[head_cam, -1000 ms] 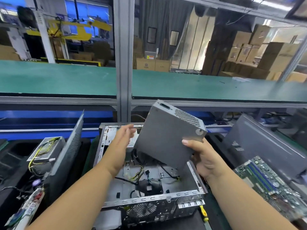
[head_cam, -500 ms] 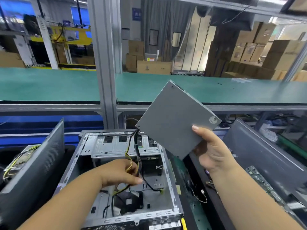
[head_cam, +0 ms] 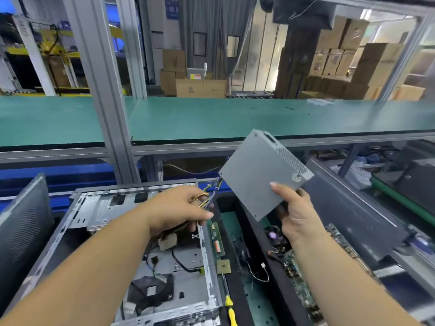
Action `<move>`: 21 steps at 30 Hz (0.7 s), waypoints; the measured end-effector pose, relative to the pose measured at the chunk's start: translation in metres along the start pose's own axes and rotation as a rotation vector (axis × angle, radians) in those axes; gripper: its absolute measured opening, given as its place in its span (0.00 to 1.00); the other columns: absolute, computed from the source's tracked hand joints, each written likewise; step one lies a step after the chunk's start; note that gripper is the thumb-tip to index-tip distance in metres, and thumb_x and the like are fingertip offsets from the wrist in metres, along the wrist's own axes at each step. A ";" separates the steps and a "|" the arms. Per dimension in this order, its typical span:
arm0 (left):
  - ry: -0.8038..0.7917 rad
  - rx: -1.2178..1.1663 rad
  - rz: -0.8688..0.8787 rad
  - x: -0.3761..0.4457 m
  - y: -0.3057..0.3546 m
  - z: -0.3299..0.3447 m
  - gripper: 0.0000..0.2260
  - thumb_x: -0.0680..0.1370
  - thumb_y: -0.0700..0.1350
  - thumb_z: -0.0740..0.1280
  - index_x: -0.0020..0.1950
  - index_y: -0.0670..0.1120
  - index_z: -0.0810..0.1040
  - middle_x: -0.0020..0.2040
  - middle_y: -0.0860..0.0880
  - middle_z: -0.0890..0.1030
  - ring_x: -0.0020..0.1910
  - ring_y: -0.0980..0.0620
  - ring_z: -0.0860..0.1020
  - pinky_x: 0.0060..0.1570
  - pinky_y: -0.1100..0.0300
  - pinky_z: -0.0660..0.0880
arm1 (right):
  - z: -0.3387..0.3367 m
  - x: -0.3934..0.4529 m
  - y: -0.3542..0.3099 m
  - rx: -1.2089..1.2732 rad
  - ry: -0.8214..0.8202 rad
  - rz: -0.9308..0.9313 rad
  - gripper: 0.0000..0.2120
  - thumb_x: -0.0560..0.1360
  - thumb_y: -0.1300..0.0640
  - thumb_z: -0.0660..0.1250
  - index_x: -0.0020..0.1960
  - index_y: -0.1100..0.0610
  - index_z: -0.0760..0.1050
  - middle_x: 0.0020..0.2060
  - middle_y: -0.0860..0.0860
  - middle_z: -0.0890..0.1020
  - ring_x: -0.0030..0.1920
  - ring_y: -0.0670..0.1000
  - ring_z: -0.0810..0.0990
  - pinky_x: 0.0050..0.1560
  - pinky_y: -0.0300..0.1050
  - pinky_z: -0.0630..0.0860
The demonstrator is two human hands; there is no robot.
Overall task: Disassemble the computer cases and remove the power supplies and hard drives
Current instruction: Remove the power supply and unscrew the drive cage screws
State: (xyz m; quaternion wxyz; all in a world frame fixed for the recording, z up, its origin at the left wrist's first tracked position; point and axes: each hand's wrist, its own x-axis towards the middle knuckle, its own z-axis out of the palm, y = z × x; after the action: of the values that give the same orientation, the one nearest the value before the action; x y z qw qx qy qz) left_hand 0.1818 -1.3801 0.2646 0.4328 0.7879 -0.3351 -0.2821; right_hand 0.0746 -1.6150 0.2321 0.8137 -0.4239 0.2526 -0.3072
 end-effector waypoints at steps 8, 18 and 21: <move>0.157 0.337 -0.130 0.065 0.013 0.041 0.23 0.72 0.44 0.72 0.66 0.51 0.72 0.46 0.50 0.80 0.45 0.48 0.80 0.44 0.56 0.76 | -0.034 0.049 0.047 -0.280 0.182 0.028 0.45 0.52 0.52 0.84 0.63 0.55 0.65 0.59 0.57 0.78 0.56 0.62 0.81 0.41 0.52 0.77; 0.174 -0.202 -0.357 0.161 -0.015 0.087 0.13 0.74 0.32 0.65 0.50 0.48 0.82 0.52 0.45 0.83 0.52 0.47 0.80 0.49 0.54 0.76 | -0.035 0.124 0.105 -0.758 0.376 0.110 0.51 0.53 0.46 0.84 0.68 0.57 0.64 0.65 0.55 0.69 0.60 0.61 0.75 0.58 0.62 0.76; 0.215 -0.448 -0.482 0.181 -0.022 0.092 0.08 0.79 0.34 0.62 0.45 0.45 0.77 0.43 0.44 0.78 0.42 0.48 0.74 0.42 0.59 0.70 | -0.027 0.138 0.124 -0.828 0.366 0.137 0.50 0.54 0.44 0.84 0.68 0.57 0.63 0.66 0.55 0.69 0.63 0.62 0.73 0.61 0.61 0.74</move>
State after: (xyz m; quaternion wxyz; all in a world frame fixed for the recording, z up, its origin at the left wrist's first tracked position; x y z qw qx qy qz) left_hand 0.2321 -1.5562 0.1751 0.5488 0.7551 -0.0218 -0.3580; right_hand 0.1866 -1.6724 0.0929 0.5362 -0.6345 0.5212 -0.1955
